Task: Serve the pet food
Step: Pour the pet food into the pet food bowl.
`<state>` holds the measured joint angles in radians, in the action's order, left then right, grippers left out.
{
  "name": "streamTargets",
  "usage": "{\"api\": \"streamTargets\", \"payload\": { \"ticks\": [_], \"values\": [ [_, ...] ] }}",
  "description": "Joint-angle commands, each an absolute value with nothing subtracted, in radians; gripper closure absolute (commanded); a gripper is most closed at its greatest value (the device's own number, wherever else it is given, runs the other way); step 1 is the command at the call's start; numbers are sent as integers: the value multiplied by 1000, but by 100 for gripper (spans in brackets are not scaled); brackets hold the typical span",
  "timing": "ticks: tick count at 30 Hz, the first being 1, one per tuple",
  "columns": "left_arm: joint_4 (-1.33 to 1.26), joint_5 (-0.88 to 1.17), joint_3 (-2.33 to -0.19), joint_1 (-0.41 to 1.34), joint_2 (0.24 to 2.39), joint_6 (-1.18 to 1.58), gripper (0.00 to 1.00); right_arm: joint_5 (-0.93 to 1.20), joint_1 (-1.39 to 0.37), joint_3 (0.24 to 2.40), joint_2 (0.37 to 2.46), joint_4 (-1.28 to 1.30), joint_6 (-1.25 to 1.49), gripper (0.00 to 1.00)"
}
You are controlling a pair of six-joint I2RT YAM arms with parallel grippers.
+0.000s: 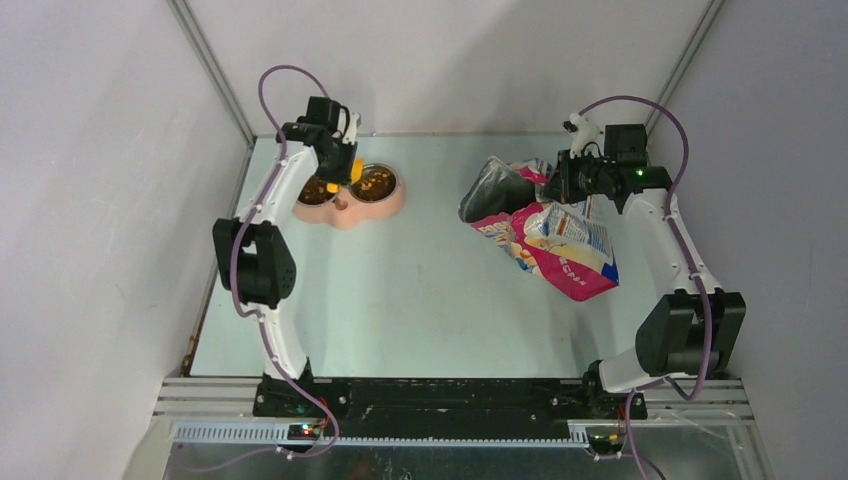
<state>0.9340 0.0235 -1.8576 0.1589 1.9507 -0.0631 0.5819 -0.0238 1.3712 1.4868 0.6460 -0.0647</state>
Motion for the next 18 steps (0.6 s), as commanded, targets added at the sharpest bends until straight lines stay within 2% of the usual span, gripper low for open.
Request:
{"api": "streamTargets", "payload": {
  "ticks": [1, 7, 18],
  "values": [
    [923, -45, -1897, 173, 1834, -92, 100, 590, -9, 1365, 1447, 644, -84, 100],
    [918, 1, -1867, 175, 1765, -75, 100, 592, -9, 1355, 1444, 635, -83, 100],
    [868, 412, -1667, 154, 1593, 16, 100, 606, -9, 1343, 1417, 631, -82, 100]
  ]
}}
